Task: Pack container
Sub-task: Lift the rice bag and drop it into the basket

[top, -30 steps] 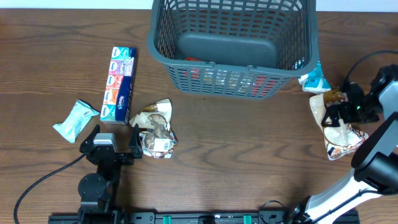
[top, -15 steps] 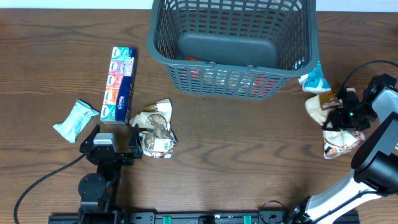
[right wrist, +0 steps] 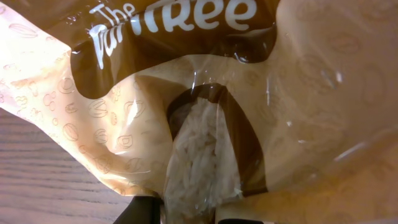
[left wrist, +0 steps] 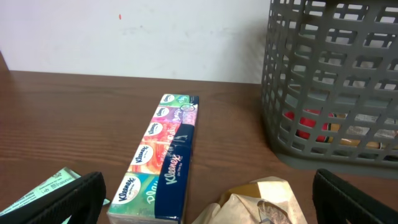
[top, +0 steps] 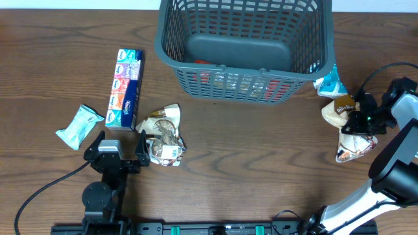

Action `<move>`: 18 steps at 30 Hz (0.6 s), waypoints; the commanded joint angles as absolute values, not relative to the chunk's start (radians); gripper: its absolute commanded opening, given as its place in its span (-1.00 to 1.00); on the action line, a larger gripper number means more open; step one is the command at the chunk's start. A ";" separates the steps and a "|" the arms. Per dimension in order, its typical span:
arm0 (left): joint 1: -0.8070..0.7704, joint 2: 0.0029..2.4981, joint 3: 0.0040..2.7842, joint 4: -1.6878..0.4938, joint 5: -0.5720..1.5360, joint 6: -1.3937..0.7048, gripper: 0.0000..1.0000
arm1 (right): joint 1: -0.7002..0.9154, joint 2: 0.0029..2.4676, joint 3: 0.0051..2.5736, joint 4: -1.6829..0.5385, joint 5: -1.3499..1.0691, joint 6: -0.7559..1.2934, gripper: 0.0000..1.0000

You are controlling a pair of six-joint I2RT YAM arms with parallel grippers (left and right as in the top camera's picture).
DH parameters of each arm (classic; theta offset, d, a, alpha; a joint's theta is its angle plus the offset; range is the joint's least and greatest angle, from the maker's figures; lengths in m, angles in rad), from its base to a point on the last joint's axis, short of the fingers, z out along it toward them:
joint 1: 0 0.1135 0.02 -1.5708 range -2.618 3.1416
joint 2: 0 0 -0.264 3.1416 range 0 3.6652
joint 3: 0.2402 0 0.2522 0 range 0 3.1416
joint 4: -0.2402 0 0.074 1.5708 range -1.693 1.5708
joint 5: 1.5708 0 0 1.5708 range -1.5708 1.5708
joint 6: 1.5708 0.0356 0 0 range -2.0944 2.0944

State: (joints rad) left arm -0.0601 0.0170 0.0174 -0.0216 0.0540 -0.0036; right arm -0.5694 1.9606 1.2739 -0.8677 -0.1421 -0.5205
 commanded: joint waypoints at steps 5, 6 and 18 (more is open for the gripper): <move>-0.062 0.012 0.004 -0.063 0.093 -0.009 0.97 | -0.568 1.897 1.327 -0.856 -0.315 -0.433 -0.97; -0.062 0.012 0.004 -0.063 0.093 -0.009 0.97 | -0.568 1.874 1.346 -0.855 -0.327 -0.420 -0.97; -0.062 0.012 0.004 -0.063 0.094 -0.009 0.97 | -0.560 1.544 1.649 -0.754 -0.344 -0.083 -0.98</move>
State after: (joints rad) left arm -0.0601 0.0170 0.0174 -0.0219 0.0544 -0.0036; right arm -0.5694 1.6211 1.5883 -0.7704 -0.3004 -0.2024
